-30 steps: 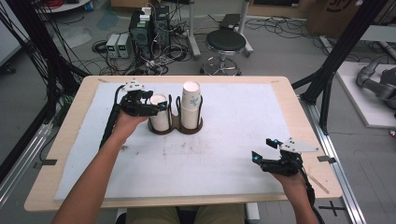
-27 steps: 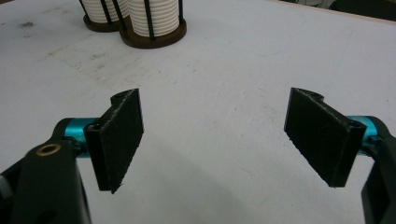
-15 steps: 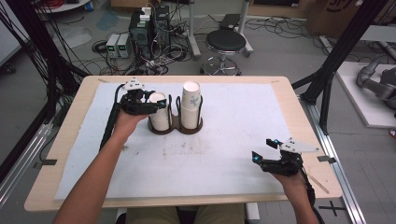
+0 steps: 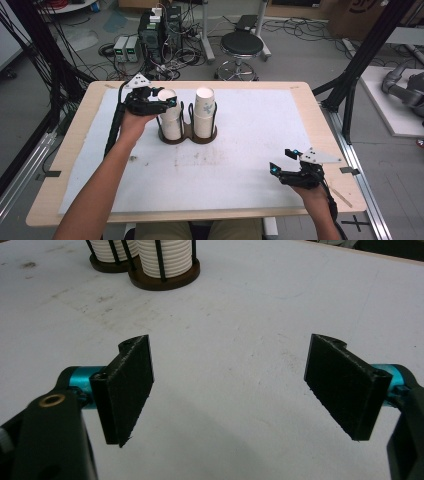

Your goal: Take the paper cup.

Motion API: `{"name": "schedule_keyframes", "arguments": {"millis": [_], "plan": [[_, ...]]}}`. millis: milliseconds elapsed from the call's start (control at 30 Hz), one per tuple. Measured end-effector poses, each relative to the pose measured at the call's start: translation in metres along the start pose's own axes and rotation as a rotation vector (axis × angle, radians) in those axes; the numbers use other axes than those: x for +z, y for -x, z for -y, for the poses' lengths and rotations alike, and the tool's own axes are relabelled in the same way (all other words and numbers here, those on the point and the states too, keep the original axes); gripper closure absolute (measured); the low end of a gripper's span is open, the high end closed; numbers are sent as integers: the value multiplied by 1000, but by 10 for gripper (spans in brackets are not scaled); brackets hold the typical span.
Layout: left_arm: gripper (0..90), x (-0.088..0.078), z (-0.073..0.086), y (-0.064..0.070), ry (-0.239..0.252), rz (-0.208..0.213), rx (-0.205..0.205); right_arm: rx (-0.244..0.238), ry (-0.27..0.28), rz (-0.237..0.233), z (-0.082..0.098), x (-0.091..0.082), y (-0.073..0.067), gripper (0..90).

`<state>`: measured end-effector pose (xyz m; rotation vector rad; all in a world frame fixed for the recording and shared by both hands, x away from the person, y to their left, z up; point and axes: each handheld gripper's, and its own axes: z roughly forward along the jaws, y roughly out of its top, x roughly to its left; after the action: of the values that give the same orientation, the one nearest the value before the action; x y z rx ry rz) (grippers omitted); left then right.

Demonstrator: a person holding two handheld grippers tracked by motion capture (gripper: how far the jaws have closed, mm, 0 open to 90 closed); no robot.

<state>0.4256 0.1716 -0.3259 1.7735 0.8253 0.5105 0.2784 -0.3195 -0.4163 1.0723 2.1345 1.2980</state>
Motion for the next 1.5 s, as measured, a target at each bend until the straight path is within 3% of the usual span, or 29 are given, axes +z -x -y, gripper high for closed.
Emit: {"name": "schedule_keyframes", "arguments": {"millis": [133,267,467,667,800,1100,1333,1500], "plan": [[360,-5,-2,-1,29,-10,-11,-1,1,1,0,0,0,204],[361,-12,-6,-1,114,-6,-21,1,0,-2,0,0,0,204],[361,-22,-9,-2,149,0,-20,-2,-2,1,0,1,-1,204],[362,-39,-14,3,215,37,-34,-4,-7,2,0,1,-1,204],[362,-47,-17,6,197,58,-48,-3,-3,0,0,1,-2,204],[361,-74,-19,22,148,124,-24,-5,0,-4,-1,3,-4,204],[361,-86,1,29,147,168,-13,-8,2,-4,-3,3,-5,204],[362,-95,14,30,155,194,-36,-1,9,-6,-5,5,-6,204]]}}
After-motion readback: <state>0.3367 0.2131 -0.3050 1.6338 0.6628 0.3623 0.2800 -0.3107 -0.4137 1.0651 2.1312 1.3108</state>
